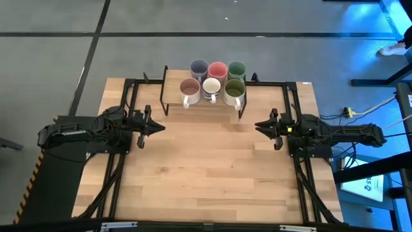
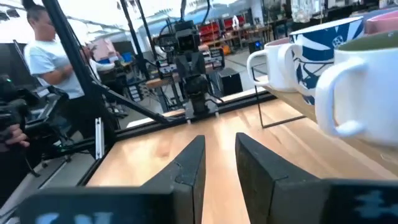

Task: Place coffee mugs
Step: Return to Home Position

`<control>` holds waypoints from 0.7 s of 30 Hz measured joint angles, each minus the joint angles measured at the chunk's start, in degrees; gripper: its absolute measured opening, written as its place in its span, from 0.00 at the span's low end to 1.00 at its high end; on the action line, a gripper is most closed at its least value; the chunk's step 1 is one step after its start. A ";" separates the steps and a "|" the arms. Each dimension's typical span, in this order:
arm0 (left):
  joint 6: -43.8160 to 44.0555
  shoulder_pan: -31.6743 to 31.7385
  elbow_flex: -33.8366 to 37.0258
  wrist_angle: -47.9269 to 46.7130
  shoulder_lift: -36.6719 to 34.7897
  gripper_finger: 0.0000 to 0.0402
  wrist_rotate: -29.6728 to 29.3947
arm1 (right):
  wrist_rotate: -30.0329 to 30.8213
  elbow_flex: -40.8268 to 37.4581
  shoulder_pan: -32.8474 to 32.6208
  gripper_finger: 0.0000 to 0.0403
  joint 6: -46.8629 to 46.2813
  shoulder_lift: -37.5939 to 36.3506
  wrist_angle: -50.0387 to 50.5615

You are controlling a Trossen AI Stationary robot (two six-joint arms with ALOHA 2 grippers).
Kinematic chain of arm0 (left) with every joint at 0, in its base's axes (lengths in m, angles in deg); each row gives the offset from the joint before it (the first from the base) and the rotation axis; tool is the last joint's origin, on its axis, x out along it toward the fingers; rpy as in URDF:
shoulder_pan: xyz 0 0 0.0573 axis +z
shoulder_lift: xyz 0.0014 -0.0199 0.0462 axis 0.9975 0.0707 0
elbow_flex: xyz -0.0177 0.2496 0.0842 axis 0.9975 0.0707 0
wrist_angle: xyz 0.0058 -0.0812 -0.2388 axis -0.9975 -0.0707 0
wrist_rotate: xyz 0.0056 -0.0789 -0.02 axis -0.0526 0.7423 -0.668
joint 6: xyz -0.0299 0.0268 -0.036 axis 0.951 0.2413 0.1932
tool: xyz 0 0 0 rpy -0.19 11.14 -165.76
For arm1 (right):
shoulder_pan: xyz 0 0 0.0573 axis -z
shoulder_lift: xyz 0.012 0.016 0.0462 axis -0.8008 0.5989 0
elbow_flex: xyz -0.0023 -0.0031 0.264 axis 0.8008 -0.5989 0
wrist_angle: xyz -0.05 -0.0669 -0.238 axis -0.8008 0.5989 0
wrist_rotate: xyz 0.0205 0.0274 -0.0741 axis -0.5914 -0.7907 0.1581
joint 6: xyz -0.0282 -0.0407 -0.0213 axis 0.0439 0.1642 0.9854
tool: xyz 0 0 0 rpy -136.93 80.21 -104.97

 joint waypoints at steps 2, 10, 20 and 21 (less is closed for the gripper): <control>0.28 0.00 0.72 -0.01 -0.80 0.03 0.00 | 0.06 -2.33 0.00 0.19 -0.04 -3.48 -0.11; 1.90 0.00 3.92 -0.10 -4.59 0.03 -0.75 | 2.93 -6.71 0.00 0.19 -0.05 -15.63 6.98; 4.25 0.02 8.63 -0.06 -13.68 0.03 -1.03 | 4.79 -6.60 -0.02 0.19 -1.48 -17.94 13.37; 4.42 0.02 9.20 -0.04 -14.75 0.03 -1.05 | 4.55 -6.60 -0.02 0.19 -1.55 -18.00 13.38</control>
